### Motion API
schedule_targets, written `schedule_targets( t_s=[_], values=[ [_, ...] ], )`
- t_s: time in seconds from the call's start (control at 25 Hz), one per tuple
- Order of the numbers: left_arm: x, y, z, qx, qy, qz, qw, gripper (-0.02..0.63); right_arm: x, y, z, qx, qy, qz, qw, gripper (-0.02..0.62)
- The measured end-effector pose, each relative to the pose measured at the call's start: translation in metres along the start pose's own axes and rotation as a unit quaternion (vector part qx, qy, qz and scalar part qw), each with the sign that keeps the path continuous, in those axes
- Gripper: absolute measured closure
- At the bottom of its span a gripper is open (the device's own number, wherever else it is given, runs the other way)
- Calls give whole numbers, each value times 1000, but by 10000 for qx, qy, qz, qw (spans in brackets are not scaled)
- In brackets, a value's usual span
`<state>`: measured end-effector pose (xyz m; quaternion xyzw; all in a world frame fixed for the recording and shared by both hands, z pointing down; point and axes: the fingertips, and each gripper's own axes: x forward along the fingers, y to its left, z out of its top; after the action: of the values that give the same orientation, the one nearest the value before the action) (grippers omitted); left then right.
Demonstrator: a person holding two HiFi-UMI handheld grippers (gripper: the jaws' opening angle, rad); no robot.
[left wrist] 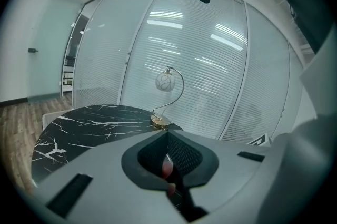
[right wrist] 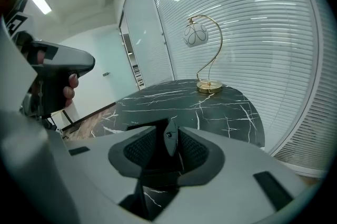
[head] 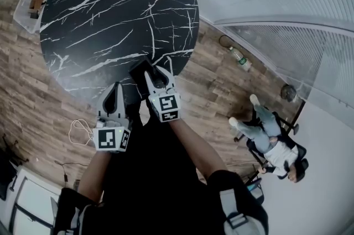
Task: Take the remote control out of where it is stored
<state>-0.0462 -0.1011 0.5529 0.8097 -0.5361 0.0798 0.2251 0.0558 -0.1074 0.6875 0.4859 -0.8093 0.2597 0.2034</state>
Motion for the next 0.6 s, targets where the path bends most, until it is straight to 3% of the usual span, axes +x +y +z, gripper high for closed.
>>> schedule_targets(
  t_s=[0.6],
  values=[
    [-4,4,-3,-75,11,28,10000,609,-1,0,1,-210,13,-151,9997,483]
  ],
)
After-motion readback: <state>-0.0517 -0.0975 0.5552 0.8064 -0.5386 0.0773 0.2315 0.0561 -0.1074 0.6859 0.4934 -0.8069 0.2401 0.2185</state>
